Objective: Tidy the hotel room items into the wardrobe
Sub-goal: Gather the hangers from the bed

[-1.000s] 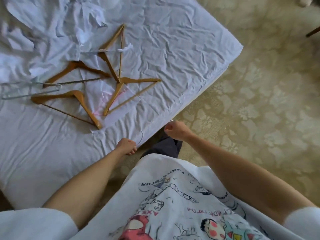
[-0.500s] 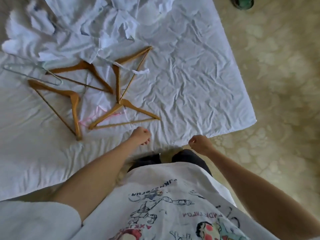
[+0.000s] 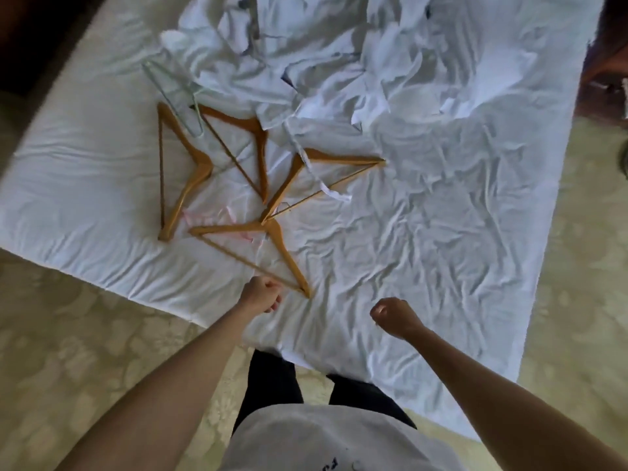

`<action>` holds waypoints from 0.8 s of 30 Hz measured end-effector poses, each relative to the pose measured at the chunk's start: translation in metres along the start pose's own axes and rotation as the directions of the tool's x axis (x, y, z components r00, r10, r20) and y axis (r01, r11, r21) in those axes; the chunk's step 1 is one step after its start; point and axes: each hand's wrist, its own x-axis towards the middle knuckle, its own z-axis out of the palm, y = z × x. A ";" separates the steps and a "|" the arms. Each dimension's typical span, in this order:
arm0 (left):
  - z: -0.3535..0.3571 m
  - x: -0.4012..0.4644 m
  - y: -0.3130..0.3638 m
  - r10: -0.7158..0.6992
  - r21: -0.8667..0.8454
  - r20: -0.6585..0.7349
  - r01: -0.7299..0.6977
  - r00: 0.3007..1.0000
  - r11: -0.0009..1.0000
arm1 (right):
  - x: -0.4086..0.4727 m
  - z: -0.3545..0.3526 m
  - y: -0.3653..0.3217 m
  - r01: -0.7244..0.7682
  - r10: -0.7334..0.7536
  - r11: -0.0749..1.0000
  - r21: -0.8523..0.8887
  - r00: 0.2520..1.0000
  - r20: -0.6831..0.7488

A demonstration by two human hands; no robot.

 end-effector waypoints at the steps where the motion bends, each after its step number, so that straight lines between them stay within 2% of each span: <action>1: 0.003 0.004 0.001 -0.017 -0.020 -0.019 0.016 1.000 1.000 | 0.008 -0.013 -0.006 0.002 -0.002 1.000 -0.009 1.000 -0.013; 7: 0.010 0.060 0.014 -0.095 -0.091 -0.100 0.086 0.990 0.992 | 0.086 -0.067 -0.078 0.057 -0.059 0.996 -0.062 0.998 -0.031; 10: 0.008 0.099 0.016 -0.136 -0.121 -0.125 0.121 0.983 0.985 | 0.135 -0.069 -0.130 0.116 -0.119 0.990 -0.081 0.993 -0.027; 14: 0.010 0.151 0.012 -0.213 -0.072 -0.143 0.204 0.967 0.976 | 0.193 -0.057 -0.208 0.187 -0.190 0.980 -0.065 0.981 -0.047; 16: 0.014 0.174 0.008 -0.269 -0.031 -0.180 0.268 0.946 0.963 | 0.220 -0.046 -0.242 0.220 -0.226 0.973 -0.069 0.970 -0.091; 19: 0.026 0.203 0.007 -0.308 0.024 -0.201 0.319 0.930 0.947 | 0.264 -0.032 -0.280 0.221 -0.232 0.973 -0.070 0.944 -0.234; 22: 0.030 0.219 0.013 -0.221 -0.010 -0.324 0.230 0.920 0.973 | 0.301 -0.020 -0.308 0.153 -0.161 0.987 -0.048 0.934 -0.319; 24: 0.025 0.228 0.011 -0.155 -0.103 -0.487 0.120 0.860 0.987 | 0.319 -0.012 -0.320 0.097 -0.086 0.995 0.020 0.945 -0.314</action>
